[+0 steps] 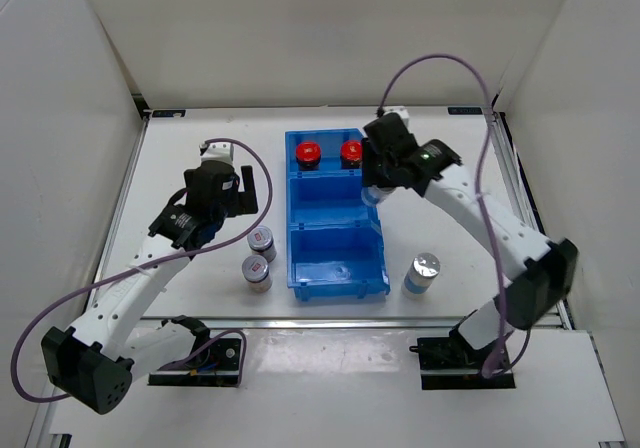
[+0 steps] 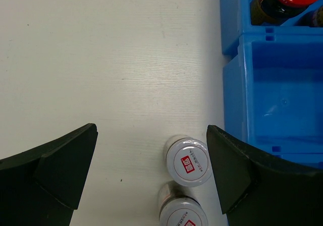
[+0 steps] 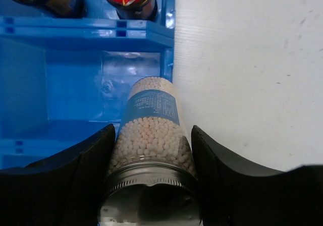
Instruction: Organize the condiment bottles
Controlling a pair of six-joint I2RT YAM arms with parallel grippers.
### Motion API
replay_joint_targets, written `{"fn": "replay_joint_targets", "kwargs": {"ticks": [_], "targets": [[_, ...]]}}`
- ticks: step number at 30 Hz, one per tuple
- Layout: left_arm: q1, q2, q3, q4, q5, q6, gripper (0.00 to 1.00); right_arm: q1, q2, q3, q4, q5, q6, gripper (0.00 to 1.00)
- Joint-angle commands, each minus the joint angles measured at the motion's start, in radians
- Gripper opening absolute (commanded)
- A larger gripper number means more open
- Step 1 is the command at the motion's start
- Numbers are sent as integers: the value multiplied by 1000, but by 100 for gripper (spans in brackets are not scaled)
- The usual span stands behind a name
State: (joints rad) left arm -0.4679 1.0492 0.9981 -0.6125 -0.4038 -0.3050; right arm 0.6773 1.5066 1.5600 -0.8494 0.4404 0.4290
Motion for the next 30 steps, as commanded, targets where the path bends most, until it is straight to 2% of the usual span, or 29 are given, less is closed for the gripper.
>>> {"fn": "replay_joint_targets", "kwargs": {"ticks": [1, 7, 9, 10, 11, 12, 13, 15, 16, 17, 18, 25, 27, 30], "targets": [[2, -21, 31, 14, -12, -5, 100, 10, 127, 49, 76, -41, -33, 0], [2, -21, 31, 14, -21, 4, 100, 10, 280, 69, 125, -101, -45, 2], [2, -21, 31, 14, -21, 13, 100, 10, 319, 69, 125, -126, -45, 12], [2, -21, 31, 14, -21, 14, 100, 10, 319, 78, 125, -126, -45, 22], [2, -21, 31, 14, -21, 14, 100, 10, 332, 78, 125, -137, -35, 36], [2, -21, 31, 14, -9, 14, 100, 1, 333, 78, 115, -137, -35, 44], [2, -21, 31, 14, -9, 14, 100, 1, 333, 78, 115, -159, -35, 44], [2, -21, 31, 14, 2, 14, 100, 1, 333, 78, 115, -169, -35, 57], [2, -21, 31, 14, 2, 14, 100, 1, 333, 89, 105, -169, -35, 72], [2, -21, 31, 14, 2, 23, 100, 1, 322, 98, 92, -152, -26, 96], [2, -21, 31, 14, 2, 23, 100, 1, 311, 126, 57, -106, -26, 100], [2, -12, 31, 14, -7, 23, 100, 1, 166, 219, -138, 131, -9, 100], [2, -12, 31, 14, -7, 23, 100, 1, 66, 161, -195, 219, 57, 100], [2, -37, 21, 14, -7, 23, 100, -8, -104, -58, -246, 138, 134, 100]]}}
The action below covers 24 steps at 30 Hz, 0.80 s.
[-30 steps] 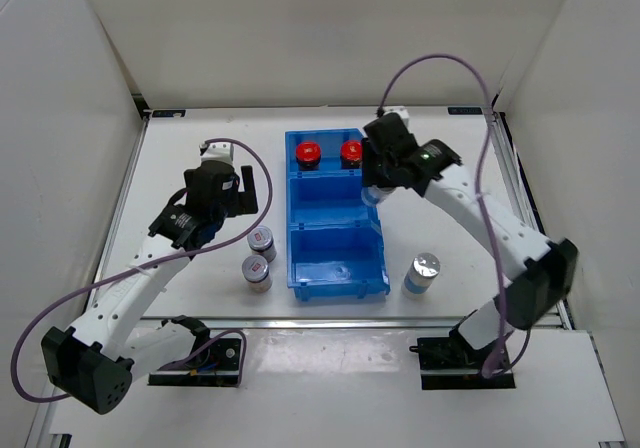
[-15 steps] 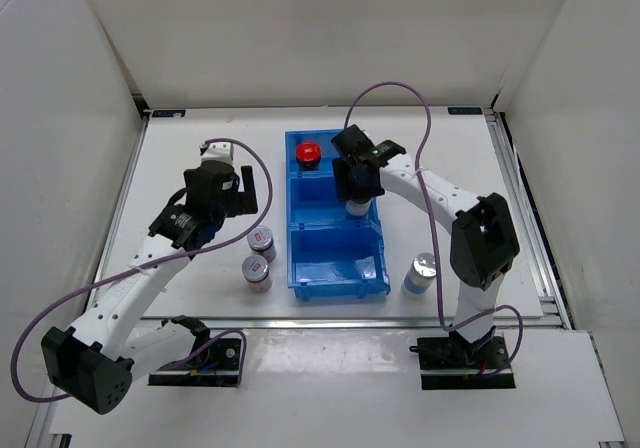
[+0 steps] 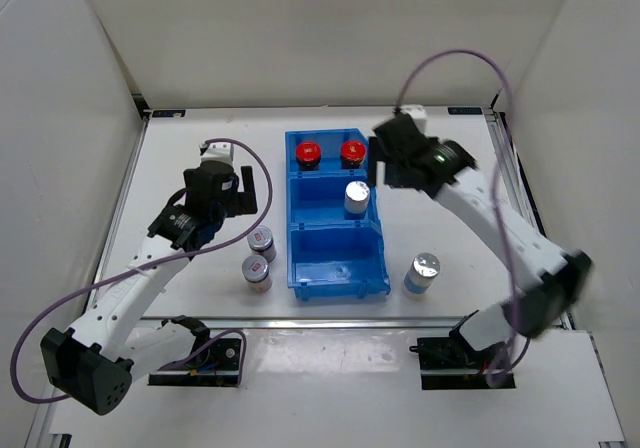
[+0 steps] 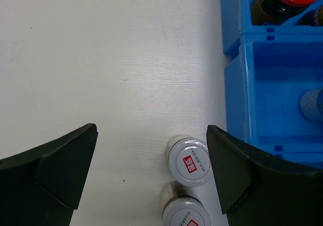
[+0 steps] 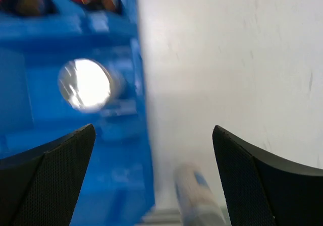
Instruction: Organize the condiment bottles
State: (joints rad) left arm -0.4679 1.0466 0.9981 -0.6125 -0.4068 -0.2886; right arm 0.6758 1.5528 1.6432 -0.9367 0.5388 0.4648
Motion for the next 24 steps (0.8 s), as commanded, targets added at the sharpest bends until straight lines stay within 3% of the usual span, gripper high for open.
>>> {"fn": "replay_joint_targets", "kwargs": {"ticks": [1, 7, 16, 19, 20, 24], "targets": [[2, -46, 20, 14, -4, 6, 100, -7, -249, -202, -159, -24, 122, 100], [2, -46, 20, 14, 5, 6, 100, -16, -567, -565, -171, -195, 313, 100], [2, -46, 20, 14, 5, 6, 100, -16, -542, -710, -238, -272, 475, 100], [2, -68, 20, 14, 14, 6, 100, -16, -519, -735, -238, -272, 491, 89], [2, -68, 20, 14, 14, 6, 100, -16, -519, -735, -238, -272, 505, 78], [2, -79, 20, 14, 14, 6, 100, -16, -554, -732, -250, -251, 514, 51]]}}
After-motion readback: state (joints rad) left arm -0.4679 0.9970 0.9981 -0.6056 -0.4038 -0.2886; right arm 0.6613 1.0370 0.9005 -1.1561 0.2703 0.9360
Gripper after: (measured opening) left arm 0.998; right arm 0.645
